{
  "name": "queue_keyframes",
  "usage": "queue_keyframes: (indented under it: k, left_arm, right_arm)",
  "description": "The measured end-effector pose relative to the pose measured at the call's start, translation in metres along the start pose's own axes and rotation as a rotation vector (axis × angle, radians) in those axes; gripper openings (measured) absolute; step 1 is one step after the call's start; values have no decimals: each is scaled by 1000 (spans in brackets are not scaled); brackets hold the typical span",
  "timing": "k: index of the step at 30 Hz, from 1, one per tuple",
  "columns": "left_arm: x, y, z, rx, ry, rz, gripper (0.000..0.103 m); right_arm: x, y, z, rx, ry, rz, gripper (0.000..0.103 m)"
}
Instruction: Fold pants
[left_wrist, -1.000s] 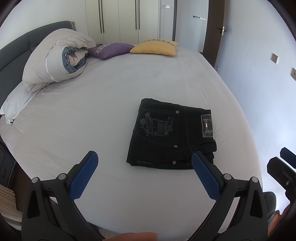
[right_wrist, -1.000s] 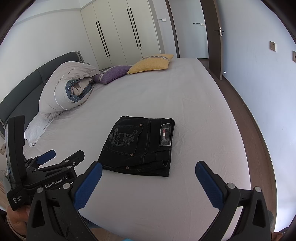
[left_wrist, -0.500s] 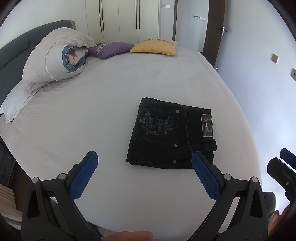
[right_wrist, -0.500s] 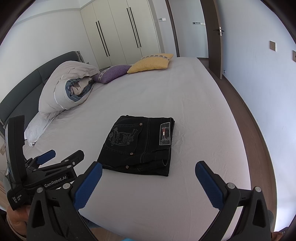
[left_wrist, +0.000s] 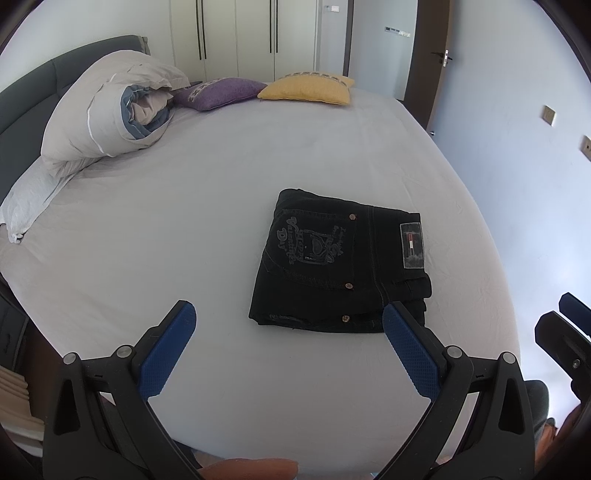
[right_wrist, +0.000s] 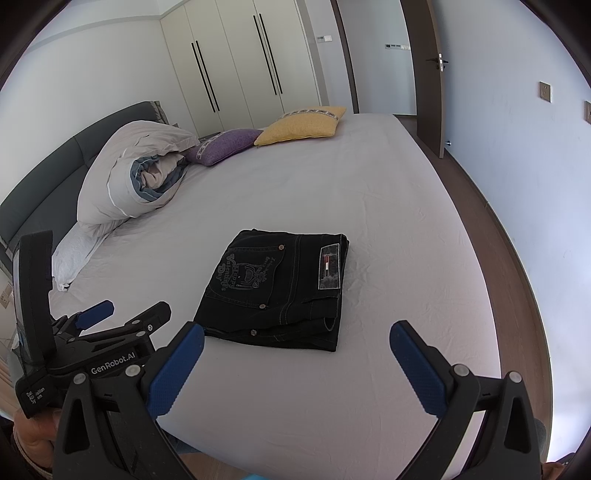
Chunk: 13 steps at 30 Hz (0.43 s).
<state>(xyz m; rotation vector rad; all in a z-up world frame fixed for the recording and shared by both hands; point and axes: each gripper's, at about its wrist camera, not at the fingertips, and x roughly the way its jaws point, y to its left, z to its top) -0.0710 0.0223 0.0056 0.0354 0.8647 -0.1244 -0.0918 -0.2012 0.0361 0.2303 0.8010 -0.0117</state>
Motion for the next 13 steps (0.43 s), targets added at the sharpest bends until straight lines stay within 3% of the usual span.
queue_keyframes:
  k: [13]
  left_arm:
    - [1,0,2,16,-6,13,103]
  right_arm:
    - [0,-6,-2,5,6,-1,103]
